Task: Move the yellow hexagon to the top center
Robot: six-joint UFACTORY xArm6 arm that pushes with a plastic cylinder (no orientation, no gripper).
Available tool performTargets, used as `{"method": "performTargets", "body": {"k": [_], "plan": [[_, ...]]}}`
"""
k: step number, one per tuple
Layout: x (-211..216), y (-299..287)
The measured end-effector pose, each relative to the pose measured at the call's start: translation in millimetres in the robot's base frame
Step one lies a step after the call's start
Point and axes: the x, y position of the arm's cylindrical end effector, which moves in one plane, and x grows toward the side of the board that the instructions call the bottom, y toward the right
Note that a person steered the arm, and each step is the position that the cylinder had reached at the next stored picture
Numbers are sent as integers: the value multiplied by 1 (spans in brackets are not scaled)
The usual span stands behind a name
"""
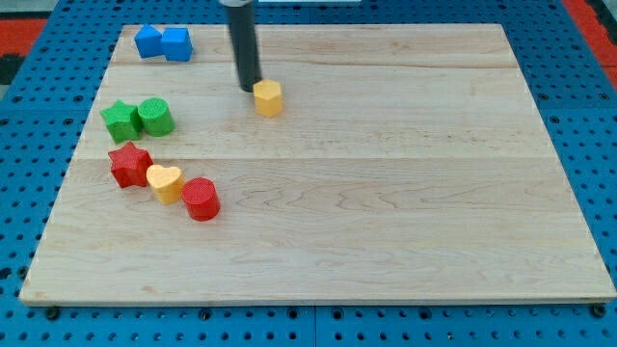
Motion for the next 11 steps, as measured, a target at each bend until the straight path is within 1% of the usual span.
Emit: {"method": "performTargets", "body": {"k": [1, 2, 3, 4, 5, 6, 7, 8, 9, 11], "plan": [[7, -20], [37, -54], [64, -29], [54, 28], [27, 65], [-3, 61], [5, 47], [10, -4], [-19, 2], [-48, 54]]}}
